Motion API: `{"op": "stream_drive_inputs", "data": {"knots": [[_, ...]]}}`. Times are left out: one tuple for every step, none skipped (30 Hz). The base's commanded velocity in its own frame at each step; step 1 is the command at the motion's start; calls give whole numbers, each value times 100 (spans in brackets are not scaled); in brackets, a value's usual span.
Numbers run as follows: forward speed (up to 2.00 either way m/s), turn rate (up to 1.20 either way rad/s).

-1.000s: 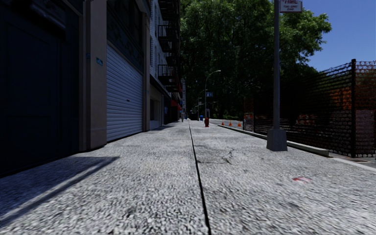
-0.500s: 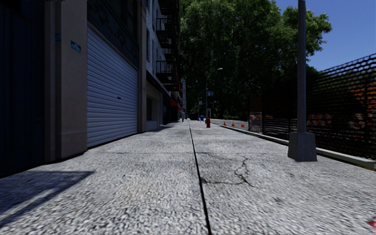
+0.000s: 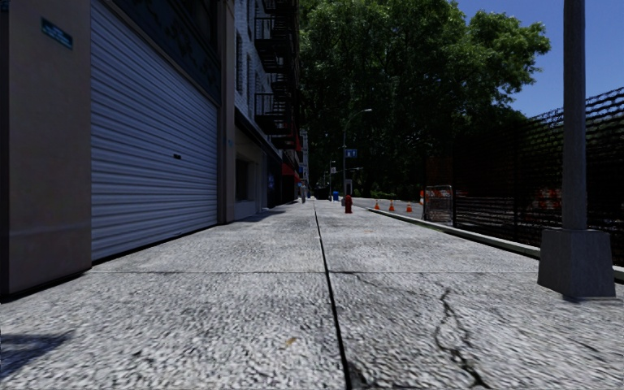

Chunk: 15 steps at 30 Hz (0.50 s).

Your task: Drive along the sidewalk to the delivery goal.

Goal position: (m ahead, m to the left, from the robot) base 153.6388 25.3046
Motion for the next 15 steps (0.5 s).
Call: {"op": "stream_drive_inputs", "data": {"knots": [[200,0],[200,0],[200,0],[200,0],[200,0],[200,0],[200,0],[200,0],[200,0],[200,0],[200,0],[200,0],[200,0],[200,0],[200,0]]}}
